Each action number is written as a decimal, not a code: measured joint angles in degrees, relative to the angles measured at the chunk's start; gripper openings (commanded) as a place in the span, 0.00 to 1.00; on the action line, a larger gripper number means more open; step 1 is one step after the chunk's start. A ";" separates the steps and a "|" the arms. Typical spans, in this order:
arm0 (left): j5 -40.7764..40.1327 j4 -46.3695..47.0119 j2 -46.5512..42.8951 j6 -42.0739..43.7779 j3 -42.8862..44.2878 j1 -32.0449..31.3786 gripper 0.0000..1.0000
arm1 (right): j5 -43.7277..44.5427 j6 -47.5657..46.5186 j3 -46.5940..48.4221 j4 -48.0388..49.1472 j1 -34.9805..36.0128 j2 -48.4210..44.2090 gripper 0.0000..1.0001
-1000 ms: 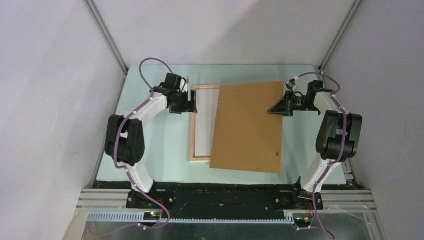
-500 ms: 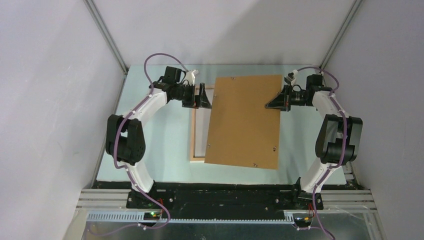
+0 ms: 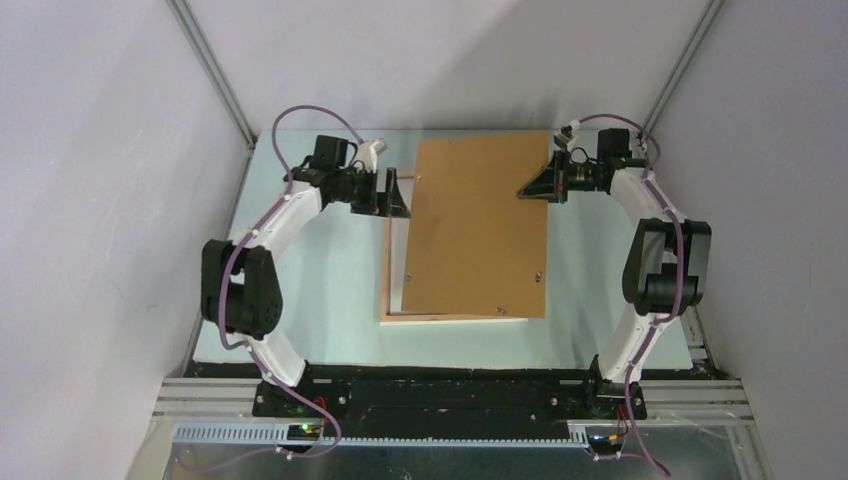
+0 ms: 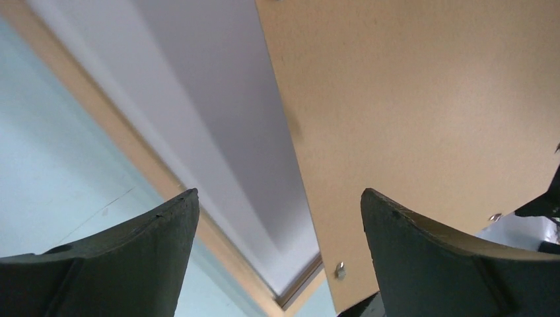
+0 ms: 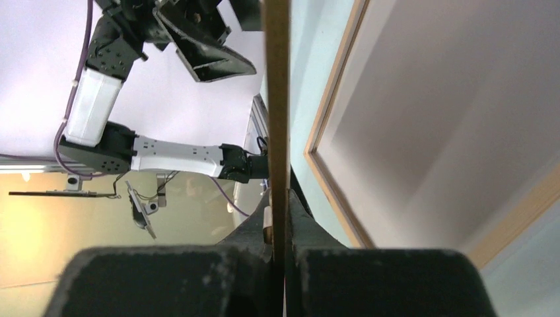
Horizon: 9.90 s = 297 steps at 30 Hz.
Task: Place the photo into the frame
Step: Place the photo frame item in the photo frame.
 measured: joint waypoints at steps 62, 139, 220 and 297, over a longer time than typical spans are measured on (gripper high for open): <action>-5.55 0.22 -9.16 4.20 -6.21 6.56 0.95 | 0.59 6.10 23.04 0.33 7.80 29.22 0.00; -5.51 0.20 -9.46 4.20 -7.28 7.34 0.95 | 1.18 1.79 26.05 -4.66 8.92 32.81 0.00; -3.56 0.33 -10.97 4.17 -7.98 8.94 0.95 | 20.24 -7.80 33.44 -20.74 10.05 35.65 0.77; -3.08 0.17 -9.60 4.22 -9.20 9.31 0.98 | 49.57 -12.76 35.17 -27.08 17.05 25.79 0.87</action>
